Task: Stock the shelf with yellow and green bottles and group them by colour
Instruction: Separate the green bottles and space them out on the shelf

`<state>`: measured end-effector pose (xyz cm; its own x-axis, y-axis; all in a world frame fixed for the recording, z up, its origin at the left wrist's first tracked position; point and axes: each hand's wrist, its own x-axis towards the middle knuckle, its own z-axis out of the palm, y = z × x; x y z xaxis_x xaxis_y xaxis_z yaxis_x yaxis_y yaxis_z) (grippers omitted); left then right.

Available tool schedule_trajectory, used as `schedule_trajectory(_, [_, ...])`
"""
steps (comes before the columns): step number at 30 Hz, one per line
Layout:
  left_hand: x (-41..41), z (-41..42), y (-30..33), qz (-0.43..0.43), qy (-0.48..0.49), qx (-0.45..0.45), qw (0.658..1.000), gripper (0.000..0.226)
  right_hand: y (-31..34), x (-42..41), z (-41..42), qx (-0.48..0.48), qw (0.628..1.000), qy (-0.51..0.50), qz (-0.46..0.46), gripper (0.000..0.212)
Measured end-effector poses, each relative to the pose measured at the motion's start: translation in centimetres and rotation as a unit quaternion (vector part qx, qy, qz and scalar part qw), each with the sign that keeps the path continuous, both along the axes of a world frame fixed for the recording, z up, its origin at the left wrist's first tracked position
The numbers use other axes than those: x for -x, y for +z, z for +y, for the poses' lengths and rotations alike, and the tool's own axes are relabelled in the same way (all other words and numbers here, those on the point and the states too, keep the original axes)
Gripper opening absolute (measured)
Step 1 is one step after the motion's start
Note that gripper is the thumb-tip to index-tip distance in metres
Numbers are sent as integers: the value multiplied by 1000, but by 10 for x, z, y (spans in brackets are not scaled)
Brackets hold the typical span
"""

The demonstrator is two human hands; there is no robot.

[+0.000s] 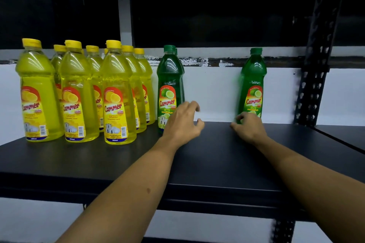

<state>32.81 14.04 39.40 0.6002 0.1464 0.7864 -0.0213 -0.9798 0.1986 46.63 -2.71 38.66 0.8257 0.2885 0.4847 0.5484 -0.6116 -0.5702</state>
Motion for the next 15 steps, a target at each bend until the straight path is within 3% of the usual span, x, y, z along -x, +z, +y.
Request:
schedule_trajectory(3, [-9,-1,-9,190,-22,80,978,53,1,-8,-10,-78,994,-70,38,46])
schedule_trajectory(5, [-13,2,-14,256,-19,123,959,71,1,-13,-14,-123,986,-85,74,55])
schedule_trajectory(8, [-18,5,-16,276,-18,137,951,75,2,-22,-13,-160,979,-87,95,65])
schedule_trajectory(15, [-24,10,-18,275,-14,103,956,47,5,-45,-12,-184,976,-29,110,90])
